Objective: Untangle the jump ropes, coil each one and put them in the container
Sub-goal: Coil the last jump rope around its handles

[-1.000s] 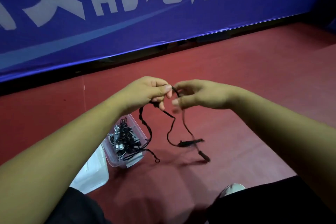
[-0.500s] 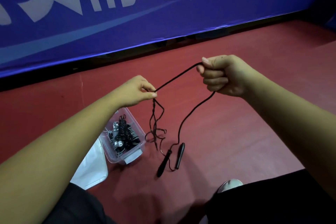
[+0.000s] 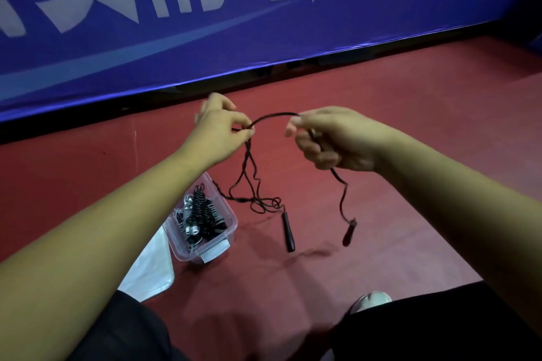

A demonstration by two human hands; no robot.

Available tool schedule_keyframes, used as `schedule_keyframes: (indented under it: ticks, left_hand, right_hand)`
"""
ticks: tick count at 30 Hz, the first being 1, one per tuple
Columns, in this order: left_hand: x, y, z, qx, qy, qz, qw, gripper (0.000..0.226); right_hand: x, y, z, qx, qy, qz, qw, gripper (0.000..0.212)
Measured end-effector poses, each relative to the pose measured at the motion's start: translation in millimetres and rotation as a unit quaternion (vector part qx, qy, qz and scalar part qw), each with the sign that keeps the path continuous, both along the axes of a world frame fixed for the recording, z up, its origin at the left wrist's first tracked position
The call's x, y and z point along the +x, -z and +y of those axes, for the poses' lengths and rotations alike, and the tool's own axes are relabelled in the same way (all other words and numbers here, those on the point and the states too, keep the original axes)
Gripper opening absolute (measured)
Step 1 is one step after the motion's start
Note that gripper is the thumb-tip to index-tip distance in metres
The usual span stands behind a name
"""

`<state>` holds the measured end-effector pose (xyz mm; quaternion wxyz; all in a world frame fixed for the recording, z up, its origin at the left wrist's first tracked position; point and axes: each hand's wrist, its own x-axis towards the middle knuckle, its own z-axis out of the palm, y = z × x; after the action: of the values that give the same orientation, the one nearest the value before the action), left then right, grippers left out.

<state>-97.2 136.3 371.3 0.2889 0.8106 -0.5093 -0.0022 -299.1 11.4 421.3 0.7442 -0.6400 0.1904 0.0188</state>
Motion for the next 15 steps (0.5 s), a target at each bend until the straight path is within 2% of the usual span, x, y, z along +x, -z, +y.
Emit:
schedule_keyframes:
  ticks: [2, 3, 4, 5, 6, 7, 8, 9, 10, 11, 13, 15]
  left_hand:
    - [-2.2, 2.9, 1.0, -0.003, -0.059, -0.065, 0.996, 0.036]
    - [-8.6, 1.1, 0.6, -0.036, -0.036, -0.089, 0.995, 0.038]
    - [-19.0, -4.2, 0.7, -0.068, 0.017, -0.078, 0.994, 0.032]
    - [-33.3, -7.4, -0.1, -0.08, 0.087, 0.0, 0.993, 0.021]
    - [-52.0, -11.1, 1.7, -0.049, 0.155, 0.132, 0.978, 0.012]
    - [-71.7, -13.3, 4.5, 0.007, 0.212, 0.298, 0.931, 0.019]
    - [-86.6, -12.0, 7.7, 0.064, 0.264, 0.457, 0.847, 0.032]
    - [-94.6, -3.9, 9.4, 0.113, 0.294, 0.565, 0.763, 0.046]
    - [-96.8, 4.9, 10.9, 0.149, 0.31, 0.608, 0.715, 0.057]
    - [-93.5, 12.6, 12.7, 0.177, 0.318, 0.607, 0.707, 0.057]
    - [-78.3, 23.8, 15.8, 0.201, 0.307, 0.523, 0.769, 0.03]
    - [-63.5, 28.7, 16.9, 0.203, 0.267, 0.47, 0.816, 0.01]
  right_hand:
    - [3.4, -6.8, 7.2, 0.091, 0.015, -0.045, 0.995, 0.022]
    - [5.5, -8.6, 11.3, 0.125, 0.028, -0.062, 0.99, 0.024]
    - [8.5, -10.2, 15.3, 0.156, 0.05, -0.08, 0.983, 0.026]
    - [11.4, -11.0, 17.8, 0.193, 0.08, -0.096, 0.973, 0.028]
    - [15.7, -12.5, 18.8, 0.229, 0.11, -0.113, 0.96, 0.028]
    - [18.9, -14.1, 18.2, 0.261, 0.139, -0.129, 0.946, 0.028]
    - [21.7, -15.3, 15.4, 0.284, 0.169, -0.141, 0.933, 0.027]
    - [23.4, -16.5, 11.7, 0.294, 0.2, -0.146, 0.923, 0.027]
    - [24.6, -16.4, 6.7, 0.287, 0.23, -0.146, 0.918, 0.026]
    - [23.6, -15.7, 1.6, 0.258, 0.255, -0.14, 0.921, 0.026]
    - [18.2, -9.1, -11.2, 0.098, 0.297, -0.11, 0.943, 0.023]
    - [8.2, 3.5, -31.2, -0.117, 0.324, -0.044, 0.938, 0.017]
